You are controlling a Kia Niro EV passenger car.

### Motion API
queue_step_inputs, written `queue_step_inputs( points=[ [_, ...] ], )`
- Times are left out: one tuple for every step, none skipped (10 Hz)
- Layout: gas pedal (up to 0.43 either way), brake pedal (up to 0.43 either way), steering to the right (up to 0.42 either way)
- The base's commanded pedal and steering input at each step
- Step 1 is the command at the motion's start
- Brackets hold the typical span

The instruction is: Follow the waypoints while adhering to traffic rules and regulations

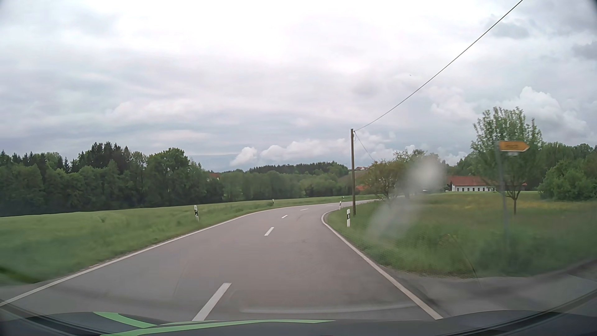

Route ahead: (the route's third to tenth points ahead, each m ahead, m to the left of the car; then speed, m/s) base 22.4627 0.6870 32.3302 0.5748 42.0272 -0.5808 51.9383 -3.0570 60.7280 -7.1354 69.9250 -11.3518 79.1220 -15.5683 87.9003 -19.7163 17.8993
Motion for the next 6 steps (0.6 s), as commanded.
queue_step_inputs(
  points=[
    [0.0, 0.207, -0.001],
    [0.0, 0.207, 0.001],
    [0.0, 0.213, 0.005],
    [0.0, 0.213, 0.009],
    [0.0, 0.213, 0.011],
    [0.0, 0.207, 0.011]
  ],
)
